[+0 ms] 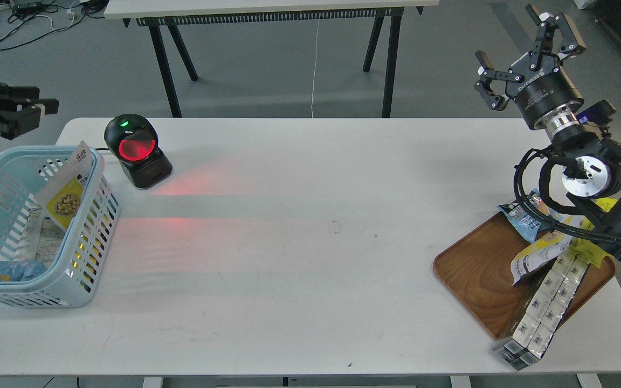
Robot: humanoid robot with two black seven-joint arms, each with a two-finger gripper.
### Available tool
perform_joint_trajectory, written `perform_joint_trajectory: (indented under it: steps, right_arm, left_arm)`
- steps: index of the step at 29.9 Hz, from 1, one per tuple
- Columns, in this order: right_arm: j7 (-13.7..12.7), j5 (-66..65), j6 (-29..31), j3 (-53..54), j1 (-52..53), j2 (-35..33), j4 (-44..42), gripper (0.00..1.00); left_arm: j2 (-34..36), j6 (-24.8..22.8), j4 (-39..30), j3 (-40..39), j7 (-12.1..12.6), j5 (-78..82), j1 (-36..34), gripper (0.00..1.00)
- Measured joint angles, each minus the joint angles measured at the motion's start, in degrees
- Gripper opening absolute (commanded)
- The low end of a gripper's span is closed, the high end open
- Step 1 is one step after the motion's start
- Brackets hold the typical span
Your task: Scan snack and place in basket
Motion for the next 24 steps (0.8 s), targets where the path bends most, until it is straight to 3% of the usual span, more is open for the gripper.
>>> perform_joint_trajectory:
  steps: [4,8,14,24]
  right_arm:
    - [0.0,0.0,0.0,0.7,0.7,-0.1,-0.2,0.99]
    - [0.0,0.0,0.0,3.3,1.3,-0.1,-0.2,0.99]
    - [0.0,0.0,-0.2,7.1,2.0,0.1,-0.3,0.99]
    - [0.0,0.2,0.0,12.6,2.9,0.6,-0.5,0.98]
  left_arm:
    - [-5.0,-1.4,4.6,-3.6,0.0,-17.7,-0.4,0.99]
    - [-11.2,-2.5,10.3,-6.3,0.0,-38.8,-0.6,1.00]
    - [-21.2,-4.9,24.5,-6.9,0.0,-66.6,-0.4,1.00]
    - [-39.5,-7.3,45.9,-10.5,0.9,-84.9,-0.5,1.00]
